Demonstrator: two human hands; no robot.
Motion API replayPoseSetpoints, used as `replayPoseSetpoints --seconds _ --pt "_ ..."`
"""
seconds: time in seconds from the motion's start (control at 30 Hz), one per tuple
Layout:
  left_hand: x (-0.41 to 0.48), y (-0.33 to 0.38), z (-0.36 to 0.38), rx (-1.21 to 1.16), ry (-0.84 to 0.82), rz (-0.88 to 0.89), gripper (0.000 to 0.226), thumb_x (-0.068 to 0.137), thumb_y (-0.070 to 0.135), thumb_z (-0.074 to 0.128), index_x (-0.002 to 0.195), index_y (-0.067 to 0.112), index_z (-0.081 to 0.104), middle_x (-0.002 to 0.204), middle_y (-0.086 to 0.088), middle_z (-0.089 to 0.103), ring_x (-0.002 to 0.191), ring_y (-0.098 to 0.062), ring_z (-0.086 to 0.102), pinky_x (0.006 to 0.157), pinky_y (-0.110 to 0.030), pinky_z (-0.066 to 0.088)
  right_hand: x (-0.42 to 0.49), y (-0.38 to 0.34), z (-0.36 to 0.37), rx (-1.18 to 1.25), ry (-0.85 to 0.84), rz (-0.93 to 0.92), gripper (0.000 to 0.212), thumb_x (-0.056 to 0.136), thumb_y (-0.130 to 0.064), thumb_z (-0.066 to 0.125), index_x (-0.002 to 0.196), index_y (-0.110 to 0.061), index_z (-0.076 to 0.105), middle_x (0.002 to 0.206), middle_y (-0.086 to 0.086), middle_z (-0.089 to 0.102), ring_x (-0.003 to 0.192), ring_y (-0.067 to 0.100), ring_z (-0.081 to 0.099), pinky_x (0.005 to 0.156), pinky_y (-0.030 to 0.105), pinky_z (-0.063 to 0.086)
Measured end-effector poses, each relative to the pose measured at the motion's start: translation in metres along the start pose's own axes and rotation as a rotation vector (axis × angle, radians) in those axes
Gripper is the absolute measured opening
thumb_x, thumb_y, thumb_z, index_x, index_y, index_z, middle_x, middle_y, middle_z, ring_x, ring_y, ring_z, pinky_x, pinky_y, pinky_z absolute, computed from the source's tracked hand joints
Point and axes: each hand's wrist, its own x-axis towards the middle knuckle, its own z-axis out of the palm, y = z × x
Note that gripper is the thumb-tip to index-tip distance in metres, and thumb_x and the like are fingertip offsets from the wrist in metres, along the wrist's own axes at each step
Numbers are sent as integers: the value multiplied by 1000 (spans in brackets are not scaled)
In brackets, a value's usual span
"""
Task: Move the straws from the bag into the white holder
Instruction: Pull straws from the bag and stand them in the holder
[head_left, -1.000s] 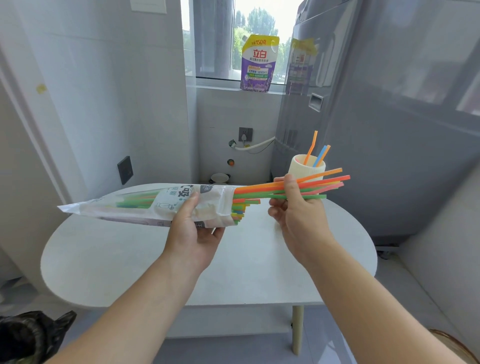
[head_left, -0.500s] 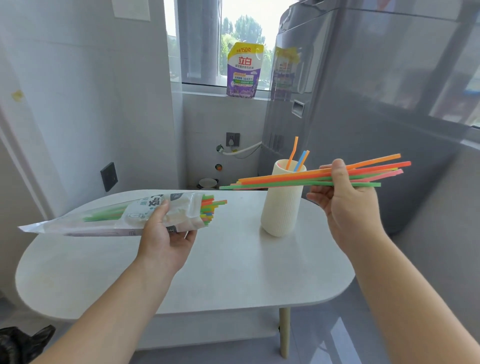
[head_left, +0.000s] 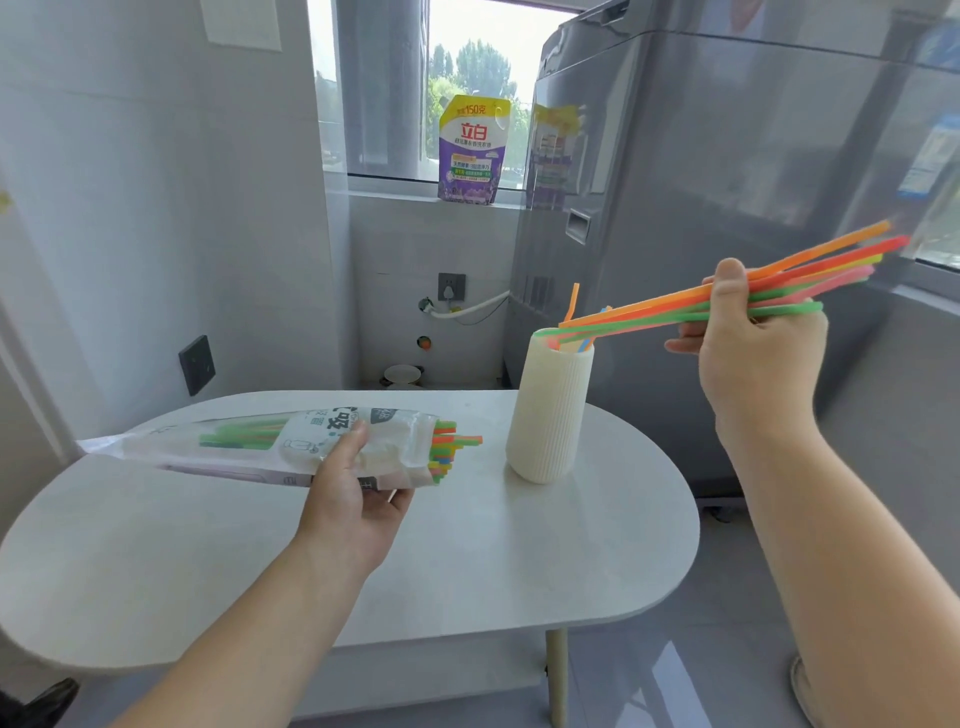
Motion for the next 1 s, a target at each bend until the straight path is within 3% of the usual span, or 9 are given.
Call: replayPoseSetpoints --seconds 0.27,0.47,0.63,0.83,1.0 --pt "1 0 -2 2 10 -8 40 92 23 71 131 26 63 94 1 82 90 -17 78 68 -32 64 16 -1 4 -109 5 -23 28 95 -46 56 79 -26 66 54 -18 68 49 10 71 58 36 64" --pt "-2 -2 0 20 3 -20 34 92 23 71 125 26 65 104 1 81 95 -18 76 70 -33 62 27 9 11 -213 -91 12 37 96 -45 57 90 -11 68 52 -15 68 46 12 70 53 27 58" --pt "-4 0 0 16 4 -20 29 93 22 70 122 27 66 104 0 80 93 -17 77 65 -32 64 36 15 35 -273 -189 73 29 97 -39 61 79 -16 64 51 -7 67 44 13 70 42 17 53" --pt "-4 3 -2 25 -16 -19 23 94 22 69 116 28 66 94 2 82 94 -17 76 67 -32 64 40 22 59 -402 -346 124 30 94 -38 68 87 -9 67 75 11 75 48 17 72 59 32 64" --pt "-4 5 -2 20 -18 -14 24 94 22 70 116 28 66 91 3 83 99 -19 75 66 -32 64 34 26 67 -378 -374 125 31 85 -34 80 99 -8 69 80 7 74 53 16 73 69 41 65"
